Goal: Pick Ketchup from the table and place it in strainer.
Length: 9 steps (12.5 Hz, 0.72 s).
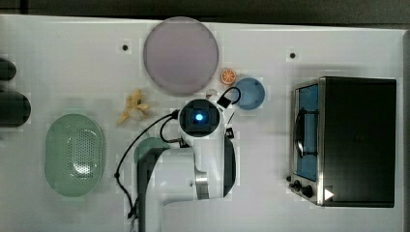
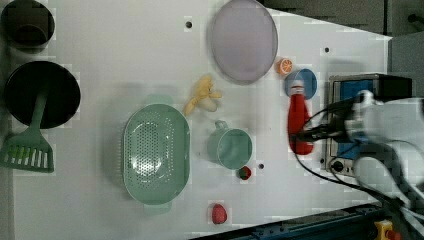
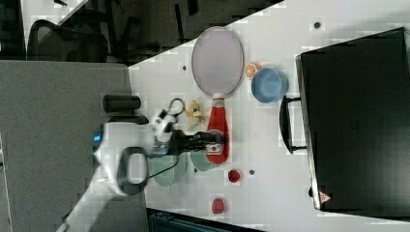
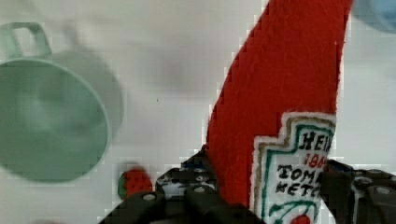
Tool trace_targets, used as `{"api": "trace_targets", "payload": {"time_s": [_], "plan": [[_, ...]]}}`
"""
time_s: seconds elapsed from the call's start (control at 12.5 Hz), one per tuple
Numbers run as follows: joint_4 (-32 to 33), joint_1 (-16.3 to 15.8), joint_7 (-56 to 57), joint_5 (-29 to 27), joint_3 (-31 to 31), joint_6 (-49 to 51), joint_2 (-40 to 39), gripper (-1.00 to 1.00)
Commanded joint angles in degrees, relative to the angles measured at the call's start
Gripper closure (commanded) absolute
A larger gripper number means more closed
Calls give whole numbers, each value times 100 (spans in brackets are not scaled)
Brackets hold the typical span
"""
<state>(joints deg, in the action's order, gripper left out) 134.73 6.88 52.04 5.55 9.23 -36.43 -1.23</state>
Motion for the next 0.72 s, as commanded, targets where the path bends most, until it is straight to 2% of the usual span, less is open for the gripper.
{"api": "trace_targets", "payload": {"time_s": [0.08,0.48,0.72], "plan": [[-700,-159,-470,-114,515,518,486,-25],[-1080,-405,-2350,-765,1537,969,580,-25],[-1104,-524,-3441,-809,2228,805,354,-25]]}}
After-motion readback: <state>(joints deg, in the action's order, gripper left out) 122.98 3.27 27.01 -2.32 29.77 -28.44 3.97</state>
